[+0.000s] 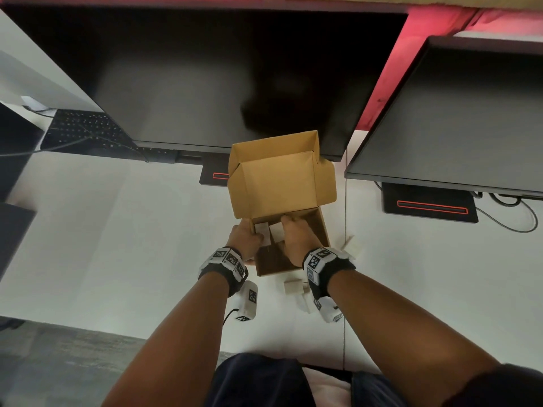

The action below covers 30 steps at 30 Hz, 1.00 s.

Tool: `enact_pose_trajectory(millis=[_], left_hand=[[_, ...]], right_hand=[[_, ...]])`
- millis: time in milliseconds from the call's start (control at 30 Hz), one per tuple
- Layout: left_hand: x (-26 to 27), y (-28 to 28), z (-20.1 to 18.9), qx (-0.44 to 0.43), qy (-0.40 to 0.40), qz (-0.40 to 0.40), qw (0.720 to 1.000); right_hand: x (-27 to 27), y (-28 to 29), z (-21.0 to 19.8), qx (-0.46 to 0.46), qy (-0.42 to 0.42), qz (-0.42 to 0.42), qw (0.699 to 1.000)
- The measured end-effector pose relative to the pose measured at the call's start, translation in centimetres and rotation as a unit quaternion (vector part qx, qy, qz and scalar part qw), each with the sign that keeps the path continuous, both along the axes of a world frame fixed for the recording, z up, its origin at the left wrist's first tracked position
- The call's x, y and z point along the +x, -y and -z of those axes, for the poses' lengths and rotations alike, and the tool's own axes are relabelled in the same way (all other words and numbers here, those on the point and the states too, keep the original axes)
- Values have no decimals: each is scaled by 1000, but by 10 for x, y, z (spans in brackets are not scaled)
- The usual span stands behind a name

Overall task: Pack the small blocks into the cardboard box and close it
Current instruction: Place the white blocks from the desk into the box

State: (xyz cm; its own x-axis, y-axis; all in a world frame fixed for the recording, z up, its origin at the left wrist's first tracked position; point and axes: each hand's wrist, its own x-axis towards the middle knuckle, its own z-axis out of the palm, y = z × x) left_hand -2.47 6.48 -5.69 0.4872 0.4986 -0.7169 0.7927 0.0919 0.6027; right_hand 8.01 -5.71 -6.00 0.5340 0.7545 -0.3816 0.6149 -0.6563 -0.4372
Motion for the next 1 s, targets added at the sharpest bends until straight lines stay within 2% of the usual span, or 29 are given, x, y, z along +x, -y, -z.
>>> enact_pose_trajectory(millis=[167,300,433,533,633,700,766,833,1000], left_hand=[[3,1,3,15,-10,10,1000],[12,11,0,89,-39,-1,995],[14,18,5,132,-51,-28,989],[13,19,5,132,-43,-31,990],[13,19,5,134,-35,-30,990],[13,19,4,134,-35,-31,990],[13,19,3,135,-39,-29,990],[13,19,1,133,-40,-30,990],[12,20,1,129,-42,-27,990]], right_hand=[[-1,10,4,75,-47,48,995],[5,24,-8,118,-63,33,990],[20,47,-25,189,-69,68,977],[41,79,-33,215,-16,106,971],[66,114,-28,173,53,168,969],[74,134,-21,76,27,184,980],[75,148,-11,-3,-8,153,988],[70,155,-3,14,-34,147,988],[61,154,1,84,-45,202,975]])
